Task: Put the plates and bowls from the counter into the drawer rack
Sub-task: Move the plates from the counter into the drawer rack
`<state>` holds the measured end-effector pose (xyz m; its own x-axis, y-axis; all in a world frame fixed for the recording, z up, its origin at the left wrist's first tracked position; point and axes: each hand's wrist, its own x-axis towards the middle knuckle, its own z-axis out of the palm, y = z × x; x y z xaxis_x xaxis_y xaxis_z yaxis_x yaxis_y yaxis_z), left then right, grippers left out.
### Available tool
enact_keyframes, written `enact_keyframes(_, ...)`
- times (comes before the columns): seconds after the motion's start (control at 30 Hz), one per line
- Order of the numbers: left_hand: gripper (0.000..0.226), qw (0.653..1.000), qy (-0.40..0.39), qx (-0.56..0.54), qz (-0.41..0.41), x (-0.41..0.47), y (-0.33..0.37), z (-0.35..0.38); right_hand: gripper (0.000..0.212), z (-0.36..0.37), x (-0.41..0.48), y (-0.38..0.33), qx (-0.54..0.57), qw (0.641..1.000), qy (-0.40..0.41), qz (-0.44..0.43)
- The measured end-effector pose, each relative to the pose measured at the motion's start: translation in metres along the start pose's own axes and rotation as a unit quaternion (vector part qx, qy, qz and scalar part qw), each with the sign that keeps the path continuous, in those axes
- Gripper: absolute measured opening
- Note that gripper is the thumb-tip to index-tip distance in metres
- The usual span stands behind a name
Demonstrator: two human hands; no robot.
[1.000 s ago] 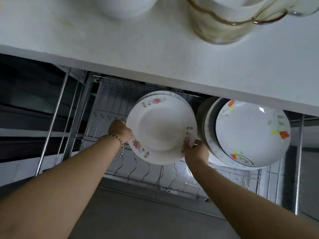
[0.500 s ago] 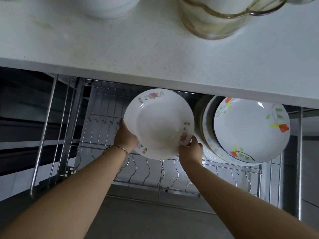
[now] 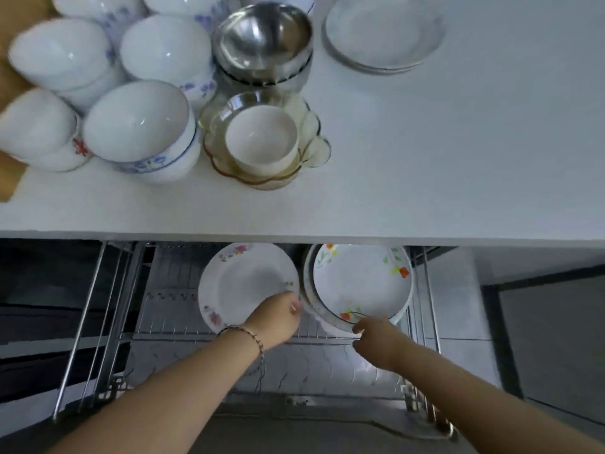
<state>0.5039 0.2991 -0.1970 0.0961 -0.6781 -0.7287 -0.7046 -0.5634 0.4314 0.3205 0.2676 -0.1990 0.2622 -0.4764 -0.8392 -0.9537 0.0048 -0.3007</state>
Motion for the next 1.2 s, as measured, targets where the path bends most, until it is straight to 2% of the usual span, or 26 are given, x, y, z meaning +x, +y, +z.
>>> enact_keyframes(0.3, 0.033, 0.998, 0.022, 0.006, 0.052, -0.049, 0.225, 0.059, 0.042, -0.156, -0.117, 0.167, -0.055, 0.993, 0.099, -0.018)
enact_keyframes(0.47, 0.018, 0.995, 0.074, -0.013, 0.068, -0.062, 0.345, 0.082, 0.039, -0.243, -0.172, 0.255, -0.111, 0.983, 0.148, -0.019)
enact_keyframes(0.6, 0.031, 0.992, 0.099, -0.012, 0.072, -0.069, 0.410, 0.078, 0.045, -0.300, -0.201, 0.289, -0.107, 0.980, 0.167, -0.026)
enact_keyframes(0.87, 0.029, 0.980, 0.182, -0.058, 0.060, -0.059, 0.443, 0.007, 0.044, -0.385, -0.193, 0.258, -0.124, 0.967, 0.200, -0.098)
enact_keyframes(1.07, 0.026, 0.961, 0.251, -0.112, 0.021, -0.019, 0.421, -0.063, 0.039, -0.421, -0.141, 0.204, -0.158, 0.959, 0.199, -0.129)
enact_keyframes(1.13, 0.015, 0.958, 0.255, -0.129, 0.006, 0.004, 0.409, -0.091, 0.039, -0.436, -0.116, 0.182, -0.168, 0.959, 0.188, -0.131)
enact_keyframes(1.2, 0.025, 0.952, 0.268, -0.145, -0.018, 0.032, 0.395, -0.119, 0.039, -0.454, -0.087, 0.157, -0.171, 0.961, 0.177, -0.127)
